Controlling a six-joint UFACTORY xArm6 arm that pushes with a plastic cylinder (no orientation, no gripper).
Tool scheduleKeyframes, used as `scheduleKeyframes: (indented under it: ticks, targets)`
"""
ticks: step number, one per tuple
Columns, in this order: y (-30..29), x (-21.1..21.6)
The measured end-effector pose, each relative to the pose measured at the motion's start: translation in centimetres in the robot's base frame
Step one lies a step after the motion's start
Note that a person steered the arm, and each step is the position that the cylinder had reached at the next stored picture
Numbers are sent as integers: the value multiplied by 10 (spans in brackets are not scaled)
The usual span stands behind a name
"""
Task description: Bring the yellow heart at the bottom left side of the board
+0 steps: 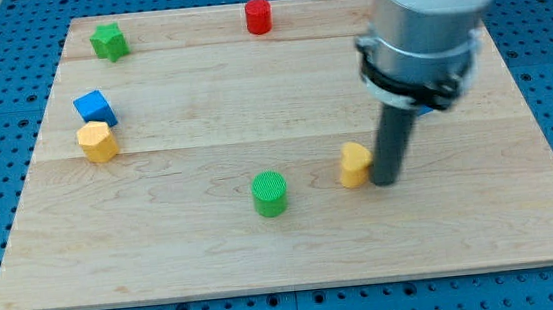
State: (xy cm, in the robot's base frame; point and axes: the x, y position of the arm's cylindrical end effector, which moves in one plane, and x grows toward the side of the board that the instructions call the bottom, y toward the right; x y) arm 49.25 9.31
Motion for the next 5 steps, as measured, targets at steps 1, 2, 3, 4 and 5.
scheduleKeyframes:
  ticks: [1,2,3,4,5]
  targets:
    - [-44,-51]
    - [-72,-44]
    - [-92,-25]
    - [-152,-37]
    - [-215,-43]
